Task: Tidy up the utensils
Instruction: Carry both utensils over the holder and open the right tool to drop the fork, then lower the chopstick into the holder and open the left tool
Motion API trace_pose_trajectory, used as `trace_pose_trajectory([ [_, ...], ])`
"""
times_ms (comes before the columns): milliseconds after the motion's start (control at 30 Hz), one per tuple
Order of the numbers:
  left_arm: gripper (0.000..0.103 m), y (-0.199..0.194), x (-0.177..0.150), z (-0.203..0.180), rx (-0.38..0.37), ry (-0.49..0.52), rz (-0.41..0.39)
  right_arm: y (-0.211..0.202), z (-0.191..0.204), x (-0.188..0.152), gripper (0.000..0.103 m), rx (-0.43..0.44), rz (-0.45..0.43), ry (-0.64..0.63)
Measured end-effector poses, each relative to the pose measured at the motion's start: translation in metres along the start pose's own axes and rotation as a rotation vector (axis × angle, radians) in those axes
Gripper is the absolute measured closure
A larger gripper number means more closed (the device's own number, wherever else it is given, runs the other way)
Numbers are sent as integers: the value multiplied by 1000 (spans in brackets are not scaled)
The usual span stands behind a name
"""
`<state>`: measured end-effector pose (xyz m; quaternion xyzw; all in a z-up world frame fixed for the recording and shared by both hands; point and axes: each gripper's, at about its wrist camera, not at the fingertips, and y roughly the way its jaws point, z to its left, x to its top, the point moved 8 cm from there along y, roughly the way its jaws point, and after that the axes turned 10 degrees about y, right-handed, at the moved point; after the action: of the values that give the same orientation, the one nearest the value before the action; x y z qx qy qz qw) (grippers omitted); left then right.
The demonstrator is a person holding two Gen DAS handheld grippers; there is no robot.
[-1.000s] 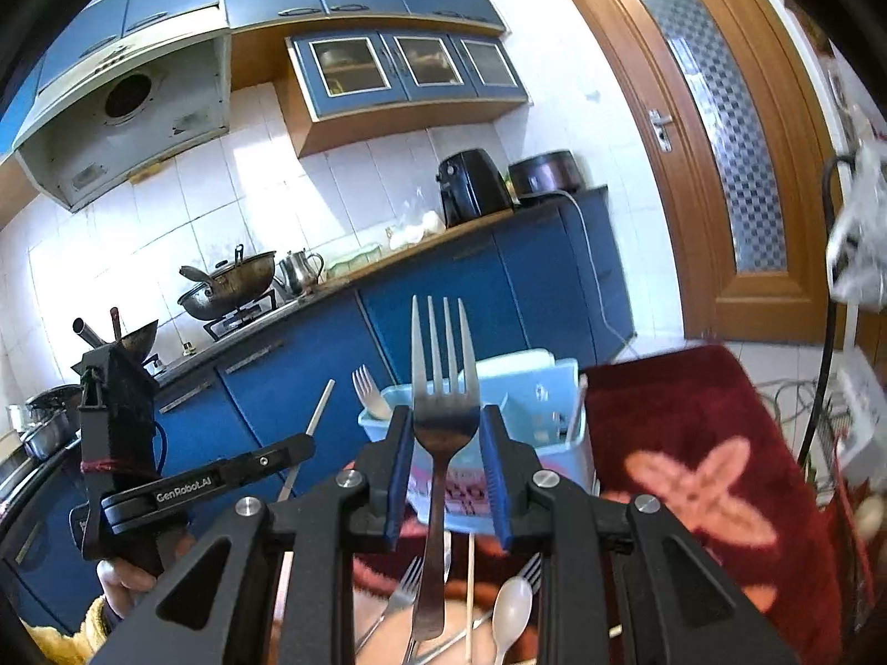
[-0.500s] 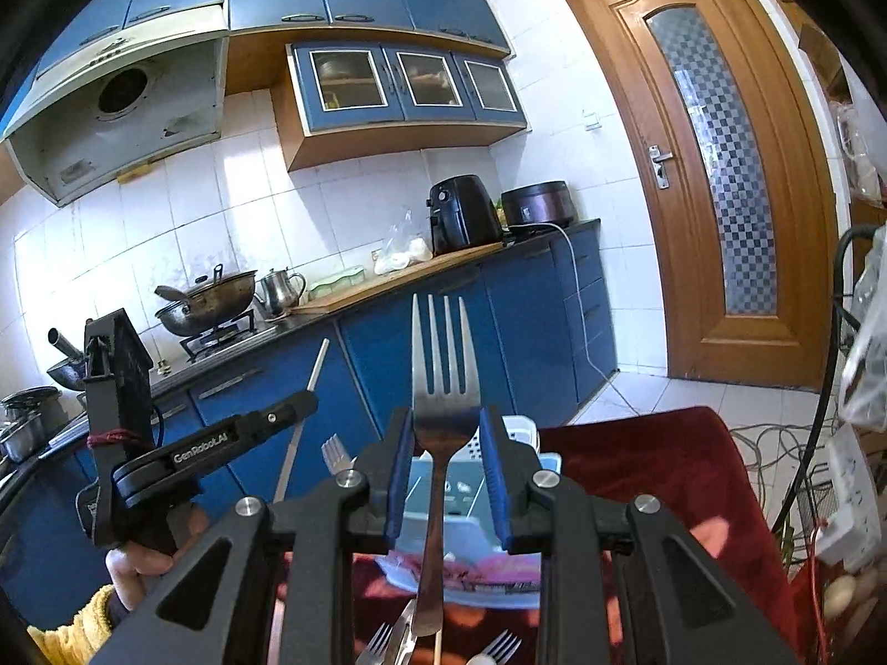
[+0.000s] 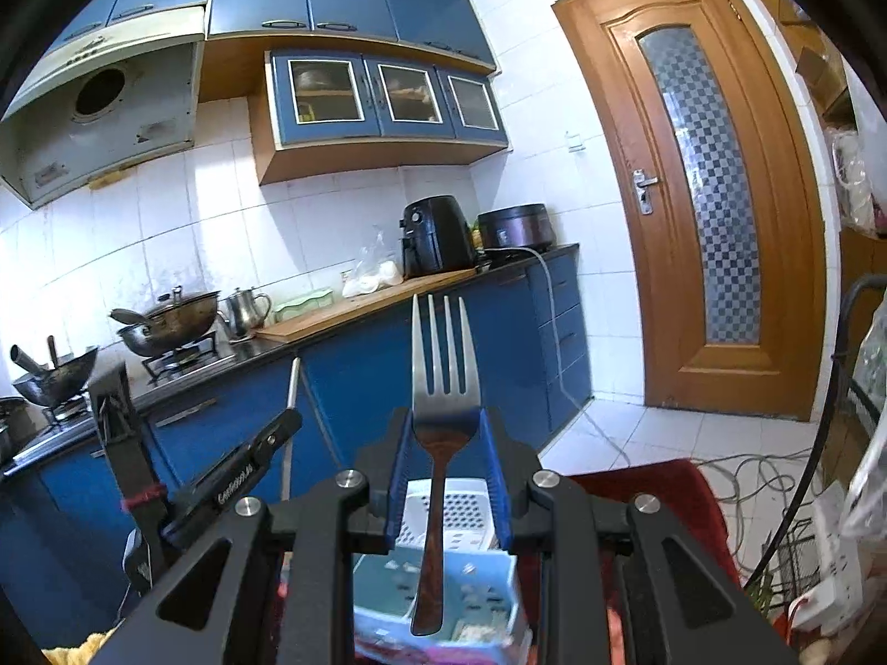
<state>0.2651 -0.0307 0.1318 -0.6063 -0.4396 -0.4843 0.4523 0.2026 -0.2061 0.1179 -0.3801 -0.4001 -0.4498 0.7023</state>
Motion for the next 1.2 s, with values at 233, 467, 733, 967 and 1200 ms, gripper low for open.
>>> trace_pose_trajectory([
  [233,99,8,-21,-5,64,77,-3,24,-9,-12,76,-71,9,-47],
  [467,99,5,-35,-8,78,130,0,37,-15,-35,76,-105,58,-75],
  [733,99,-2,-37,-10,74,150,4,42,-21,-51,73,-107,128,-42],
  [967,98,-9,-39,-17,50,173,31,38,-21,-55,68,-81,149,-13],
  [1200,92,-15,-41,-20,33,170,67,26,-13,-47,65,-60,125,-6],
])
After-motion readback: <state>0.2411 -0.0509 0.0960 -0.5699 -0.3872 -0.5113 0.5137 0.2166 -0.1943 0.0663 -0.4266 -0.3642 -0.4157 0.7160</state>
